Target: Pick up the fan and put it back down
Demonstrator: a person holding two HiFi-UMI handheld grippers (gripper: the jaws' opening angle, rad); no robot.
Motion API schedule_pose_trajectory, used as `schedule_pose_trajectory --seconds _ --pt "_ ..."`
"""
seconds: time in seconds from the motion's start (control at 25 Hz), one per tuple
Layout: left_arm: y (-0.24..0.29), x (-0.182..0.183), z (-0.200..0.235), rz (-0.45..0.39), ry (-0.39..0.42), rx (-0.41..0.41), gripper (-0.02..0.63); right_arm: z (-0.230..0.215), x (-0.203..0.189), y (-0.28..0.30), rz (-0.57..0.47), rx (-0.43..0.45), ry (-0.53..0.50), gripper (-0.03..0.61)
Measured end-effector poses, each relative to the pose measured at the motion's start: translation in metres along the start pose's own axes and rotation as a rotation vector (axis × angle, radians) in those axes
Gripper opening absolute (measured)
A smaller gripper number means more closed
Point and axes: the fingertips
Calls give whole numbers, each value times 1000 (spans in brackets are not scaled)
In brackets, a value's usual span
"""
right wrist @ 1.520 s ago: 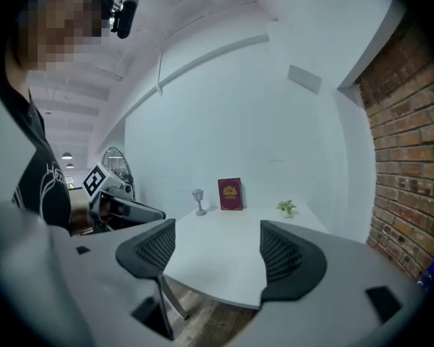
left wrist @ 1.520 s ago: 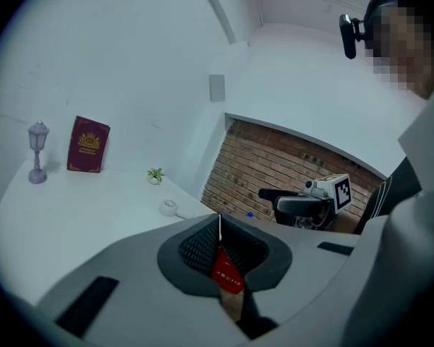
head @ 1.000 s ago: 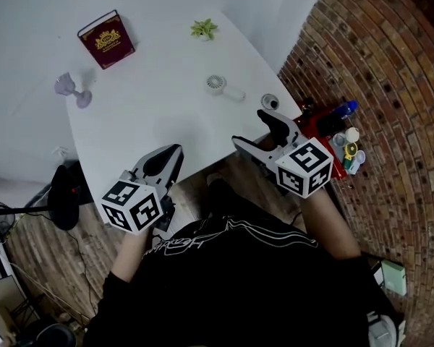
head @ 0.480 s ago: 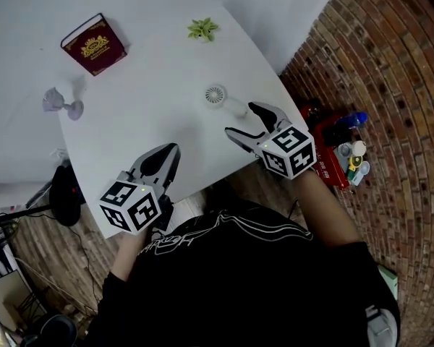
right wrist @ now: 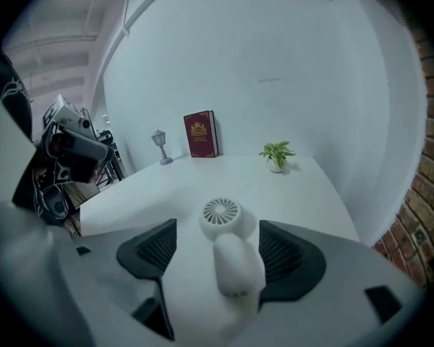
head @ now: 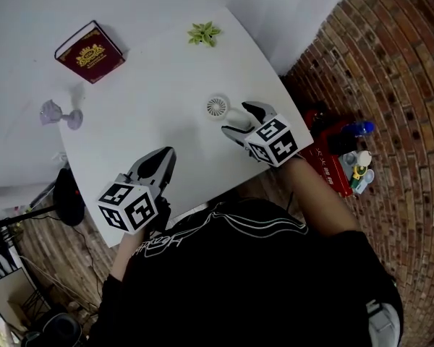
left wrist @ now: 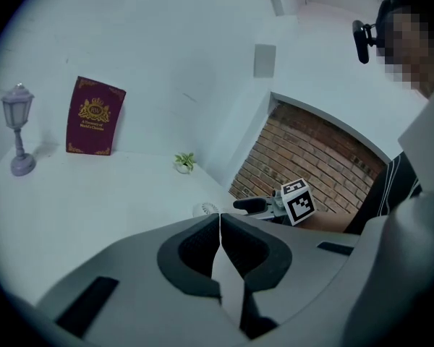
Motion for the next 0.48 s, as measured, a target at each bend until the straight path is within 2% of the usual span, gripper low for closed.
schedule_pose_trajectory --seconds 0.28,0.48 --pt "8 11 20 -11 -21 30 34 -7 -21 31 107 37 -61 325" --pt "11 15 32 -25 -33 50 34 -8 -28 45 150 57 -104 287"
Point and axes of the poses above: the fingertips, and each gripper's own axes: y forward along the fingers, z to its left, x out of its top, and after that the axes turned 3 degrees about -x, right-handed
